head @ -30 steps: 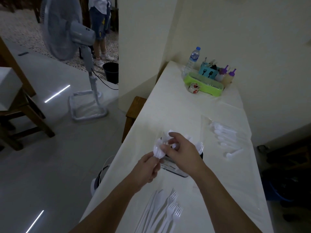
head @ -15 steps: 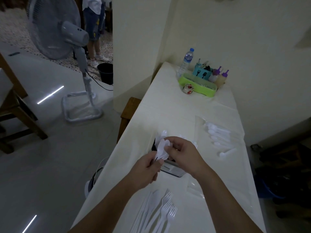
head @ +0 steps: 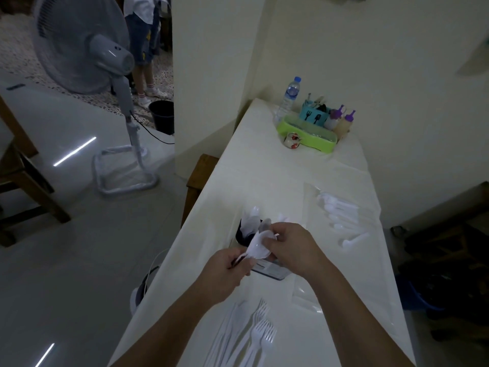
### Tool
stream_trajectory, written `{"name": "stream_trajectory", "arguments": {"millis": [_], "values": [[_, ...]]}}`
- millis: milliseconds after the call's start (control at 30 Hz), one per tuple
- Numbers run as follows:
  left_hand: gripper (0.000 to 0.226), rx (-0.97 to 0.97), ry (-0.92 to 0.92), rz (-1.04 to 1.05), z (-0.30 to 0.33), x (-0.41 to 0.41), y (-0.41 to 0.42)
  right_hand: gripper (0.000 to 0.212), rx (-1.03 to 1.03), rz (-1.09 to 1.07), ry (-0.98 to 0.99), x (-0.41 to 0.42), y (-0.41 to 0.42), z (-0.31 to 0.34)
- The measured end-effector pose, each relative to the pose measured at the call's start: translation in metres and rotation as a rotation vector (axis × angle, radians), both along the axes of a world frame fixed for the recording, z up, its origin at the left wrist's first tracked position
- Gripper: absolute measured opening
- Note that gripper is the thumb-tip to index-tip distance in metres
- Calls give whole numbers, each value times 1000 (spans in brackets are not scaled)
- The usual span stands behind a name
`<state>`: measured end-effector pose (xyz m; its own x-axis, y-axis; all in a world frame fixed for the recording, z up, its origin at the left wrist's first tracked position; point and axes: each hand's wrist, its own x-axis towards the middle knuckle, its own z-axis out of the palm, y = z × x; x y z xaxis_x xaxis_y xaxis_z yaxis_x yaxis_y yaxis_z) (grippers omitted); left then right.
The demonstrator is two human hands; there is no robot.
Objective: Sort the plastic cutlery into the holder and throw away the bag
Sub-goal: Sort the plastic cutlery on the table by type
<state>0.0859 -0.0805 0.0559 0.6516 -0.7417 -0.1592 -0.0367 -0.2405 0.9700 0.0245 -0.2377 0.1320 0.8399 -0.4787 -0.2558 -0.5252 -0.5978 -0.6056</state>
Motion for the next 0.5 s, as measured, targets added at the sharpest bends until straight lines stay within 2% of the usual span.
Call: {"name": "stream_trajectory", "arguments": {"millis": [67, 200, 333, 500], "values": [[33, 33, 13, 18, -6, -3, 2, 19, -7, -8, 3, -1, 2, -1], [39, 26, 125, 88, -13, -4, 4, 19, -148, -45, -76, 1, -3, 3], [32, -49, 260, 289, -16, 3, 7, 15, -210, -153, -206, 4, -18, 15], [35, 1, 284, 484, -25, 13, 12, 19, -380, -245, -302, 13, -25, 21]]}}
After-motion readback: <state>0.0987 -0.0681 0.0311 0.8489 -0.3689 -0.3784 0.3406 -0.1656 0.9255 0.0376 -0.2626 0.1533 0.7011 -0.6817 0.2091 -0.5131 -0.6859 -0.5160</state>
